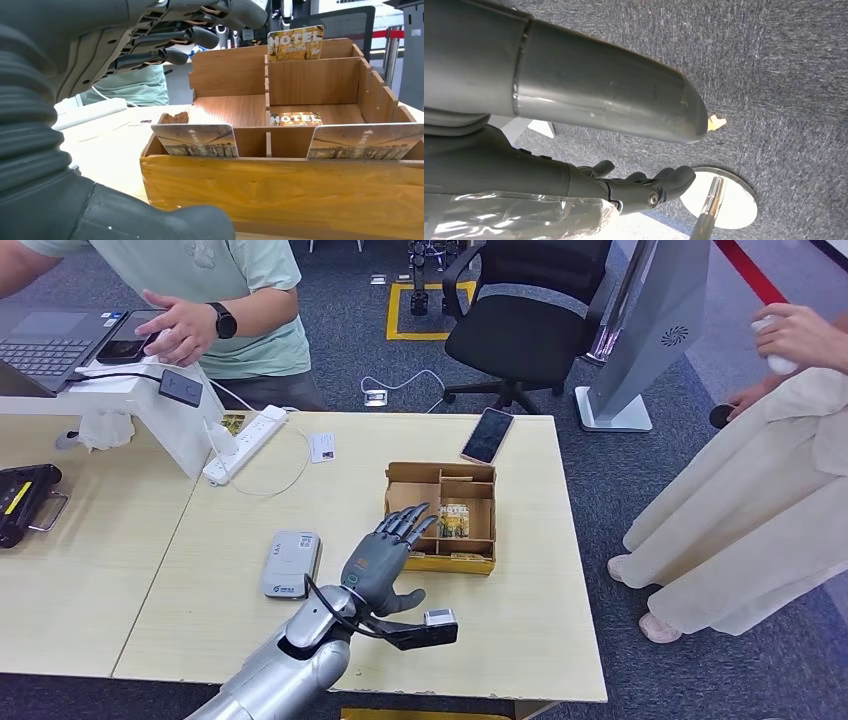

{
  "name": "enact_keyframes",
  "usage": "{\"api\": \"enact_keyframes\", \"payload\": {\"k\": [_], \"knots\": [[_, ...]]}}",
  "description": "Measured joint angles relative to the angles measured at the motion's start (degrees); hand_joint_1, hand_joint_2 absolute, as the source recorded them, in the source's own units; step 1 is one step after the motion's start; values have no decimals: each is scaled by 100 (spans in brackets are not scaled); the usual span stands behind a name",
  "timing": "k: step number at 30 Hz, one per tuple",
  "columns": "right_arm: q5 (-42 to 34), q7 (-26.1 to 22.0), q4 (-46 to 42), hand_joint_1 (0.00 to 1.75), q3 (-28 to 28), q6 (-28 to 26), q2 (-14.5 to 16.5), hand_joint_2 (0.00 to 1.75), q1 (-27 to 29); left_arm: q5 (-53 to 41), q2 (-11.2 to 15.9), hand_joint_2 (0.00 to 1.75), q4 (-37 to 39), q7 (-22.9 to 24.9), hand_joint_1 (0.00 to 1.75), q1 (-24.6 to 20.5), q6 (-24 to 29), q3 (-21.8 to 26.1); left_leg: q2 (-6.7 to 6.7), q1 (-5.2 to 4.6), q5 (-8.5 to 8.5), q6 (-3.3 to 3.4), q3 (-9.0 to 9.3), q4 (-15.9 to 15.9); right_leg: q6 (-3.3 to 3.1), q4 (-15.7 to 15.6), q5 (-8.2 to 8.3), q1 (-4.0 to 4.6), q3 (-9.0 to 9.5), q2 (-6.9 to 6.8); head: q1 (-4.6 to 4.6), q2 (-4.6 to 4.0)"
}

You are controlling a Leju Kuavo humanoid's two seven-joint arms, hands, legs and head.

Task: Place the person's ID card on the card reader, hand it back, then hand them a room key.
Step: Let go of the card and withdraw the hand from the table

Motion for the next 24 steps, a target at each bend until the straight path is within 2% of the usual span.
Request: {"api": "enact_keyframes", "payload": {"k": [6, 16, 24], "knots": [[-6, 13, 14, 0, 26, 0, -2, 0, -3, -165, -55, 175, 96, 43, 0, -19, 75, -56, 0, 0, 0, 0, 0, 0, 0, 0, 0, 0, 0, 0, 0, 0], [-37, 50, 22, 0, 84, 2, -2, 0, -20, -575, -187, 175, 380, 289, 0, -205, 682, -120, 0, 0, 0, 0, 0, 0, 0, 0, 0, 0, 0, 0, 0, 0], [-47, 50, 22, 0, 114, 3, -2, 0, -29, -703, -228, 175, 460, 343, 0, -241, 749, -131, 0, 0, 0, 0, 0, 0, 0, 0, 0, 0, 0, 0, -1, 0]]}}
